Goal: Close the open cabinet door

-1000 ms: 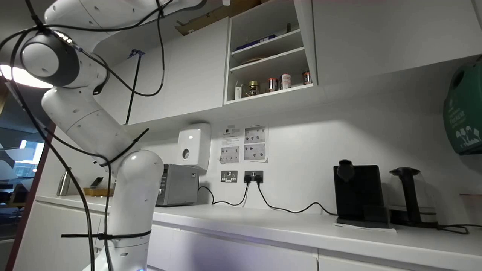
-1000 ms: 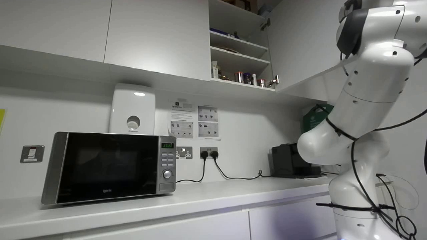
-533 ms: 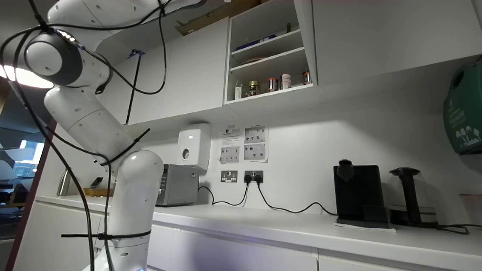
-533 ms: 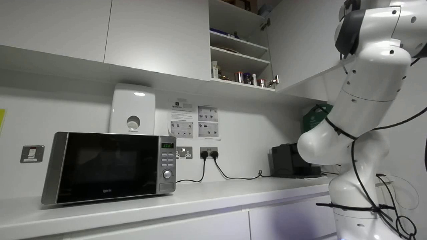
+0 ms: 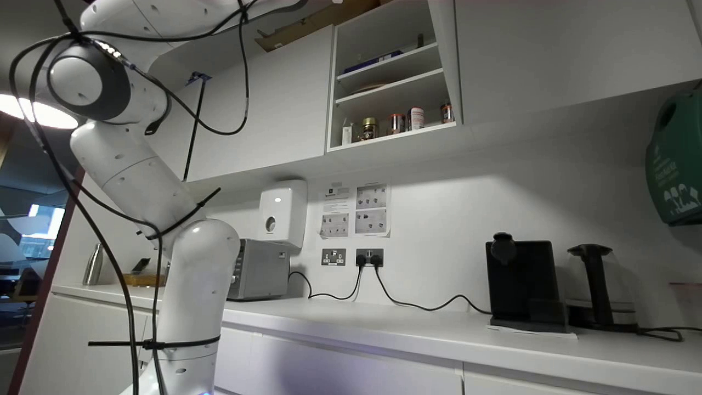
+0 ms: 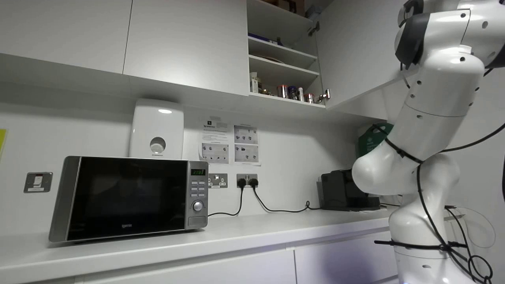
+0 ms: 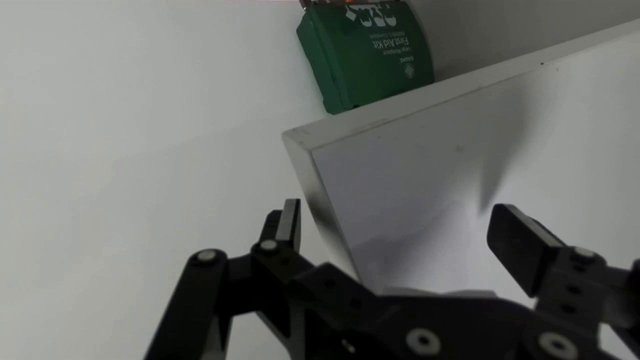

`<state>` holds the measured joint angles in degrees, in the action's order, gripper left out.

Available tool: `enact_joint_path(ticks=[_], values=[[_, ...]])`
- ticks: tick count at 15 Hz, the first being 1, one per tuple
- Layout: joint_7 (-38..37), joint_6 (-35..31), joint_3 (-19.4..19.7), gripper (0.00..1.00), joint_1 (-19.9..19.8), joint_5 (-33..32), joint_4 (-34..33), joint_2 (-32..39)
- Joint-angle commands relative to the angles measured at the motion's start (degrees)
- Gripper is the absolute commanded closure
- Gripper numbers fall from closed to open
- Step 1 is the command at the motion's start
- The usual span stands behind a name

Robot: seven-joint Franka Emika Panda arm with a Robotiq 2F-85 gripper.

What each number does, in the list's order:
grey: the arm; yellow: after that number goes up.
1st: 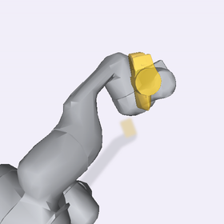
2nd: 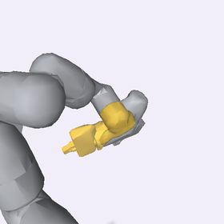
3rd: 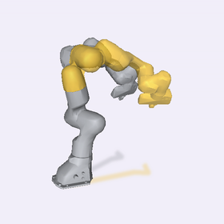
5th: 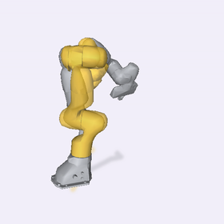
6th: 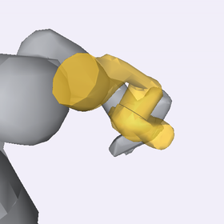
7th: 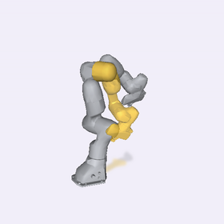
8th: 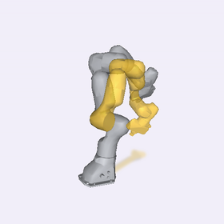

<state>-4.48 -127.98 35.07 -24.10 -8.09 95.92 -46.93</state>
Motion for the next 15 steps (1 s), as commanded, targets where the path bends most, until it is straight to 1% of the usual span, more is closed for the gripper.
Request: enact_joint_path(ticks=[1, 5, 8, 9, 15], values=[[3.51, 1.28, 1.27, 0.00, 2.94, 1.55, -3.12, 1.36], [5.94, 1.93, 0.78, 0.00, 4.37, 2.23, -1.60, -0.38], [7.55, 3.82, 0.23, 0.00, 5.83, 3.27, -0.81, -2.27], [8.28, 5.05, -0.24, 0.00, 6.37, 3.84, -0.24, -3.37], [8.33, 9.77, -4.75, 0.00, 6.30, 4.12, 3.30, -8.60]])
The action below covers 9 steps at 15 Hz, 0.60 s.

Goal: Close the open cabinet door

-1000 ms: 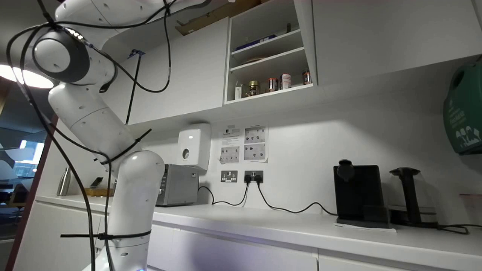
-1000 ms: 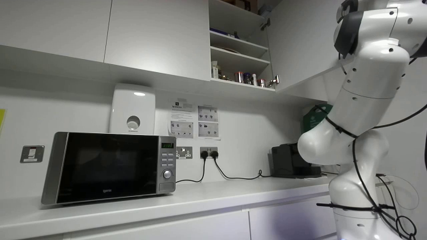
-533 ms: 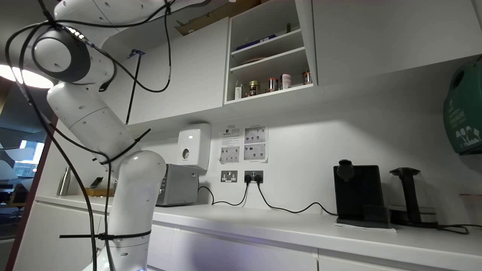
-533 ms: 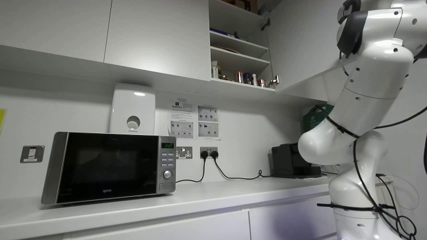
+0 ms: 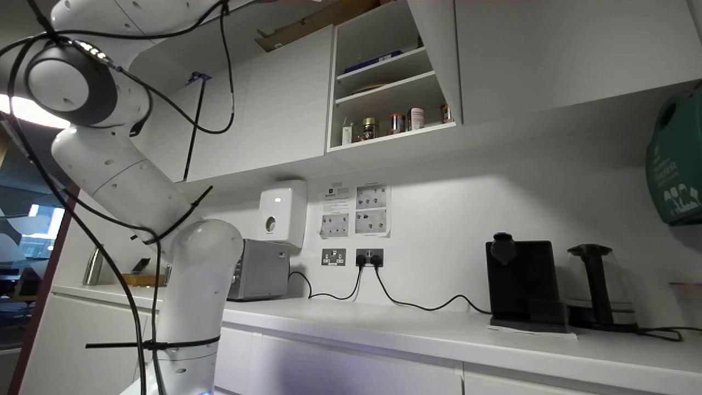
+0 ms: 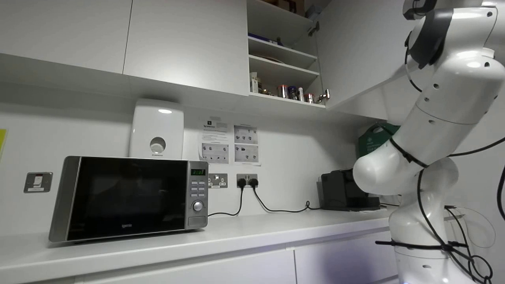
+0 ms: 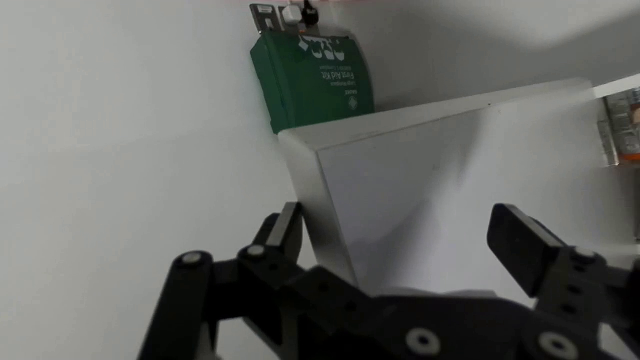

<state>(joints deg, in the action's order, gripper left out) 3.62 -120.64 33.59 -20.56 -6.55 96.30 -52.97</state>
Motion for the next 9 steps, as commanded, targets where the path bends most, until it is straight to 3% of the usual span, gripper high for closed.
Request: enact_joint_path(ticks=[1, 9], values=[[0.16, 3.50, -3.88, 0.00, 3.15, 2.74, 3.25, -3.14], [0.73, 8.63, -7.56, 0.00, 8.18, 4.74, 5.72, -7.96]])
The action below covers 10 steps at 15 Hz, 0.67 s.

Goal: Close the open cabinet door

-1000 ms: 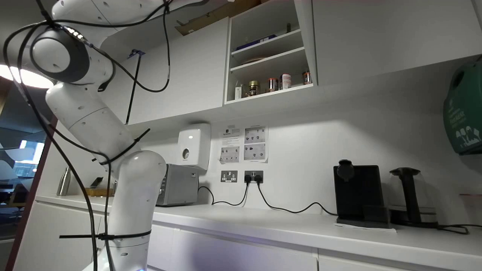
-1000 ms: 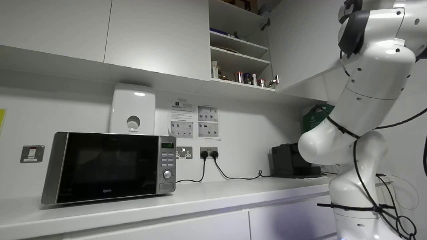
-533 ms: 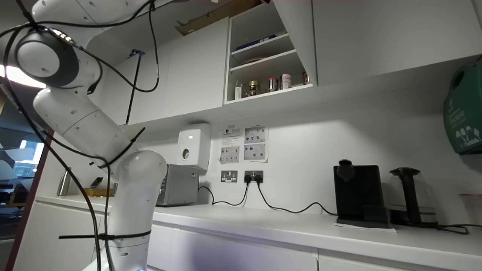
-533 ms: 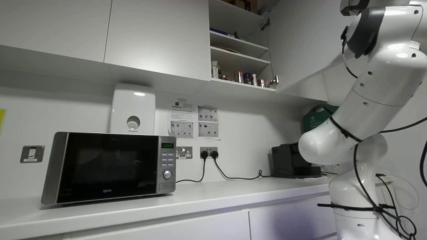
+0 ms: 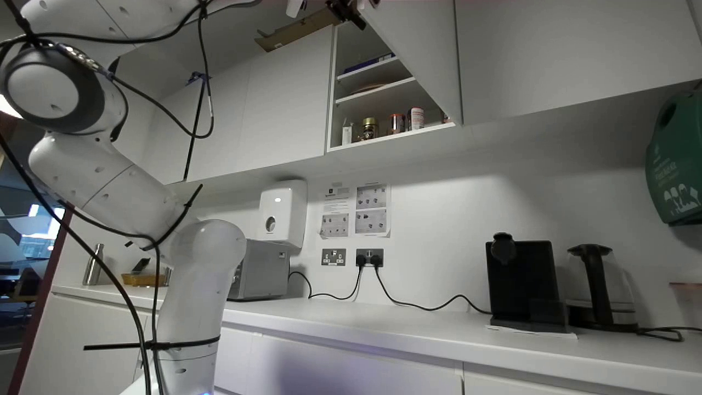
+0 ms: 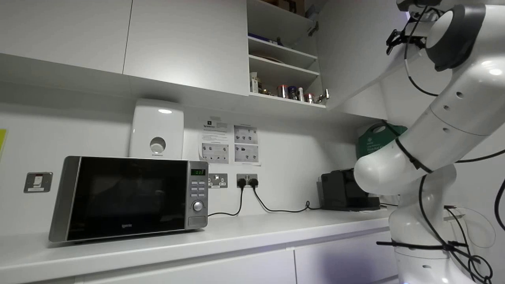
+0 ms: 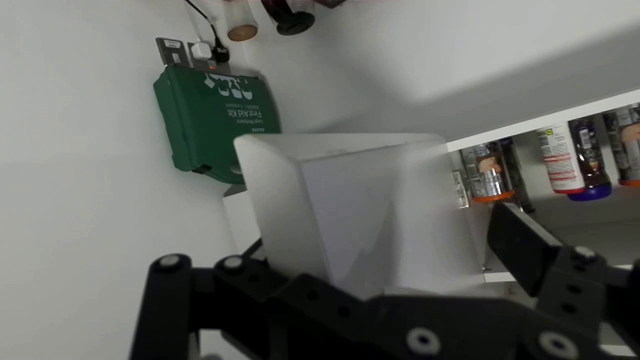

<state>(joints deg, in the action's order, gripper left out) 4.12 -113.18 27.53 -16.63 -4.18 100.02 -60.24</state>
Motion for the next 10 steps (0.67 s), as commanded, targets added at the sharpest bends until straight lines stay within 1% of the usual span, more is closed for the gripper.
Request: enact_joint_path(ticks=[1, 5, 10], values=[[0.14, 1.55, -1.88, 0.00, 4.50, 2.25, 2.43, -1.30], [-0.26, 0.02, -4.21, 0.00, 3.18, 0.41, 5.59, -3.10], [-0.71, -0.57, -7.30, 0.00, 2.83, -0.96, 8.83, -5.35]])
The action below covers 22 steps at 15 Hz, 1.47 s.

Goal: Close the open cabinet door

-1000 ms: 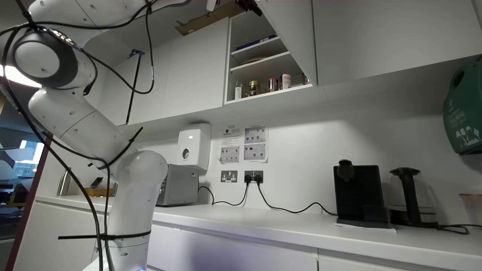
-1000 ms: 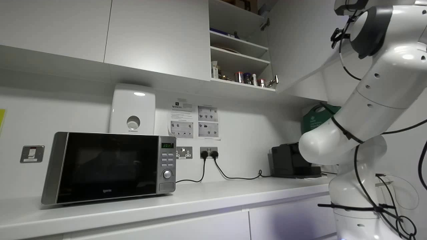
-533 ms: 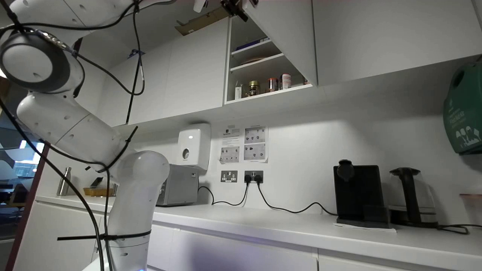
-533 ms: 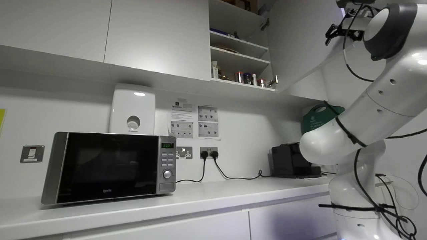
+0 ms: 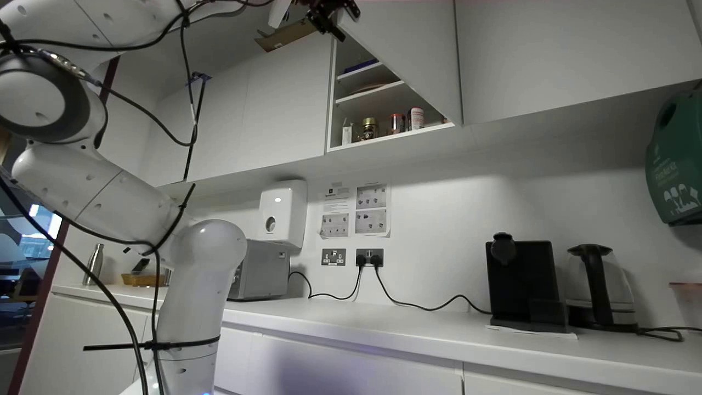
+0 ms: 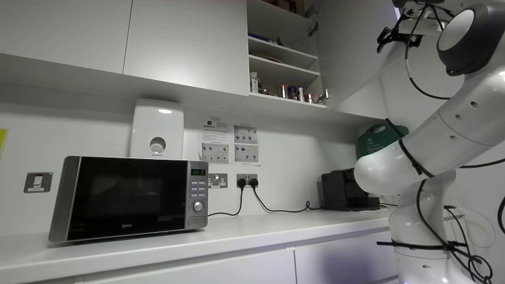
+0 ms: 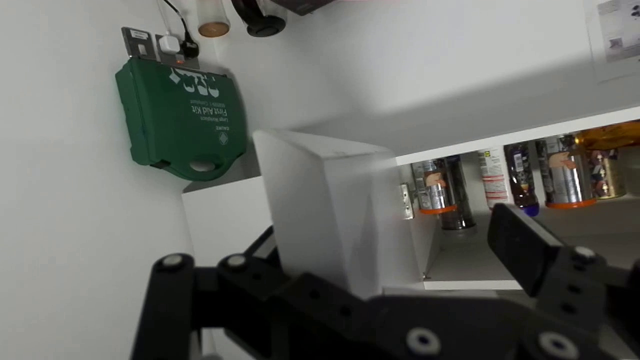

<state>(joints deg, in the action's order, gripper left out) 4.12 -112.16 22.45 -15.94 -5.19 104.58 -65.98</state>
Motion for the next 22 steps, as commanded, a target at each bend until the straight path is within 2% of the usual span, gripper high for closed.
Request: enact_joint_path(ticks=[1, 12, 22], values=[[-0.86, -1.89, -2.86, 0.00, 1.97, -0.35, 4.99, 0.00], [-3.03, -2.80, -10.96, 0.00, 2.26, -3.24, 11.14, -2.89], [-5.28, -1.96, -19.45, 0.00, 5.89, -1.41, 12.89, -2.80]])
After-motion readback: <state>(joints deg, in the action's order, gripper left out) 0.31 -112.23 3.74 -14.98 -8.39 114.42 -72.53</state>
